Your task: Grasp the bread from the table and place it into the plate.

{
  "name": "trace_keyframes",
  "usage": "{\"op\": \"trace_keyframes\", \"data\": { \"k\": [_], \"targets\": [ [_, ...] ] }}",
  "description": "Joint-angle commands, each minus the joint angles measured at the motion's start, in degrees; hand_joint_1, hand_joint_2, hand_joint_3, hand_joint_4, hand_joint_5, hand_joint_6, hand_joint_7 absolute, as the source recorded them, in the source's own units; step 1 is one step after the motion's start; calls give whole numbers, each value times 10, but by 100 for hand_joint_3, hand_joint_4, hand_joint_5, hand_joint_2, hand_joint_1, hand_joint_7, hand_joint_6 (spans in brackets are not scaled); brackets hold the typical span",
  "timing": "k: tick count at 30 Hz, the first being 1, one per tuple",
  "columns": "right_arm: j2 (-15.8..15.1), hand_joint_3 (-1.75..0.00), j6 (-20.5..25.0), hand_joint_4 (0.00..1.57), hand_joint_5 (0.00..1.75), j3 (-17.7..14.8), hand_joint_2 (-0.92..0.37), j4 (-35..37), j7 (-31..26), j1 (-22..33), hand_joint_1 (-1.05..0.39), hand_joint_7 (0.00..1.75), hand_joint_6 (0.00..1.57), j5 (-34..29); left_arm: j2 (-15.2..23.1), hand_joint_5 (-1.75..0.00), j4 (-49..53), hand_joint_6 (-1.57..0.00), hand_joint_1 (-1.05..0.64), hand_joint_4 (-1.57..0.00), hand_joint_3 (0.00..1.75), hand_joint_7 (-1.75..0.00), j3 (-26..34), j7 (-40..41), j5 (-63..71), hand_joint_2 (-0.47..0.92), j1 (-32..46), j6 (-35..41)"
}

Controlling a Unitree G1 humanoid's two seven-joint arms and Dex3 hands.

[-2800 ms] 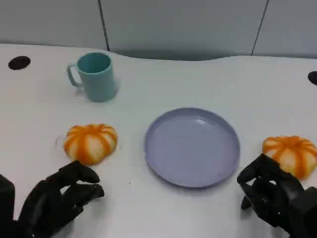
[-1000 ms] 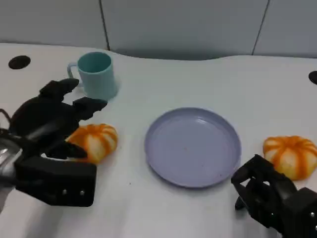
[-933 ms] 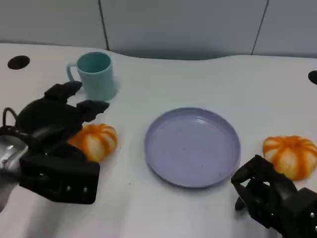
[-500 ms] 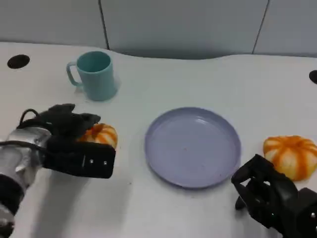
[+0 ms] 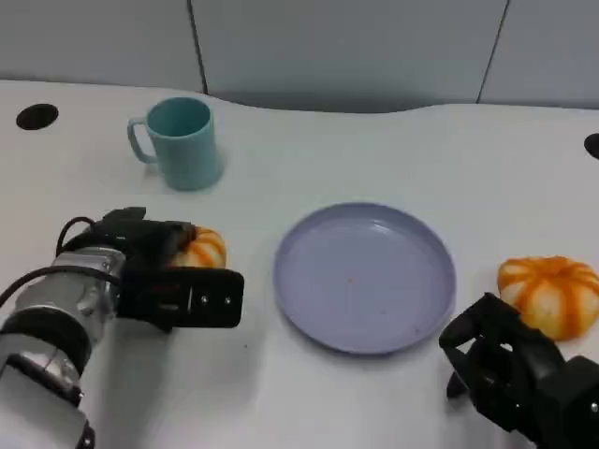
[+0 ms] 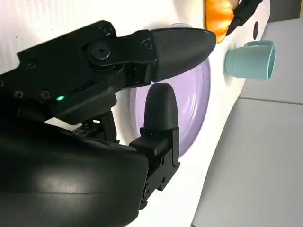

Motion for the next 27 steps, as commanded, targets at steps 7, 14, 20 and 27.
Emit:
{"op": "trace_keyframes", "data": {
  "k": [7,14,20,27],
  "targets": [
    [-5,-36,30,59,175,-5,-92,-27,2,12,-25,175,37,6,-3,-174,19,-51,-22,-60,4,-162,-8,99,-20,90,26,-15],
    [-5,-36,28,59,175,-5,-92,-27,2,13,-24,175,37,6,1,-175,14,-50,-25,-66,21,-166,25,120,-64,92,38,-36],
    [-5,-36,29,59,175,-3,-92,-25,-2,10,-24,175,37,1,15,-175,-1,-54,-18,-76,17,-175,69,134,-118,89,55,-104],
    [-5,-37,26,60,175,-2,-92,-22,-2,7,-24,175,38,0,20,-175,-33,-61,-14,-81,13,-175,170,60,-239,85,70,-168]
  ]
}}
